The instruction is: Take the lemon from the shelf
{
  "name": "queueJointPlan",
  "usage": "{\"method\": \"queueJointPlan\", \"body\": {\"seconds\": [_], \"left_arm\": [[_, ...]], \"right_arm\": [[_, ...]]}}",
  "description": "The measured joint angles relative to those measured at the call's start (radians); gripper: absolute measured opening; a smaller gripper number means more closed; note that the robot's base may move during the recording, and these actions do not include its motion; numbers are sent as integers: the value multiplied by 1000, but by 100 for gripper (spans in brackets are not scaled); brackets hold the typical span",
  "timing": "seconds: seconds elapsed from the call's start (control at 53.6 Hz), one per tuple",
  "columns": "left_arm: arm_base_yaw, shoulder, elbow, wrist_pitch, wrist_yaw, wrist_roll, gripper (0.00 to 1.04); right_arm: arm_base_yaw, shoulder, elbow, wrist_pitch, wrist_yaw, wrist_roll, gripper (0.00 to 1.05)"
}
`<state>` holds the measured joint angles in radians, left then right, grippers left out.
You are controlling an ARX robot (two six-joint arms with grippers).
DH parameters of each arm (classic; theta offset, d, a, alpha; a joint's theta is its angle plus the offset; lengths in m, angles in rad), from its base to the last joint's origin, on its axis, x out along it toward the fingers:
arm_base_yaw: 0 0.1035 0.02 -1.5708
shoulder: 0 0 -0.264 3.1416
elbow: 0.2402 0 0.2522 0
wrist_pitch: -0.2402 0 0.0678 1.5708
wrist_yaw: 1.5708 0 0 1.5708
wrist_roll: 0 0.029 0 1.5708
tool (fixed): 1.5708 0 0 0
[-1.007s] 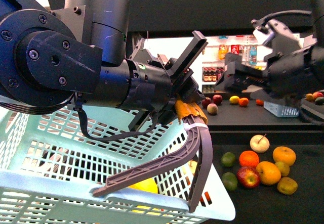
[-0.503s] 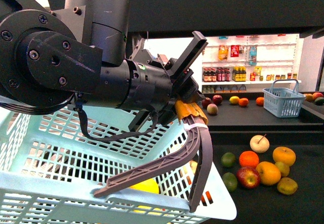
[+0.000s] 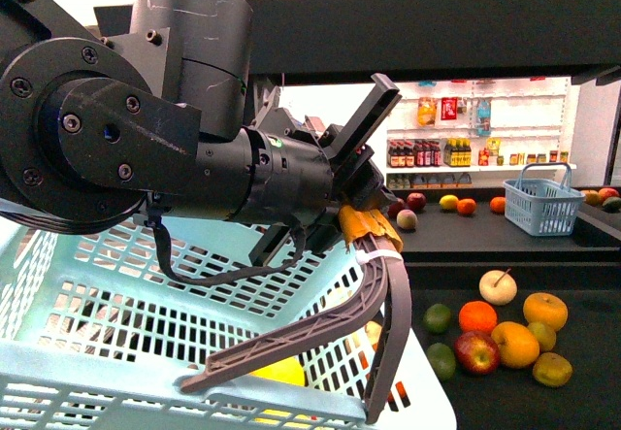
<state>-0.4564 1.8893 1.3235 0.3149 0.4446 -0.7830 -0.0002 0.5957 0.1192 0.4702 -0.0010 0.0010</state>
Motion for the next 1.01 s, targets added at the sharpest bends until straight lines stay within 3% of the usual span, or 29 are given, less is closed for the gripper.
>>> {"method": "queueJointPlan", "body": {"seconds": [1.007], "left_arm": [[0, 0, 0, 0, 0, 0, 7]], "right_arm": [[0, -375, -105, -248, 1, 0, 2]]}}
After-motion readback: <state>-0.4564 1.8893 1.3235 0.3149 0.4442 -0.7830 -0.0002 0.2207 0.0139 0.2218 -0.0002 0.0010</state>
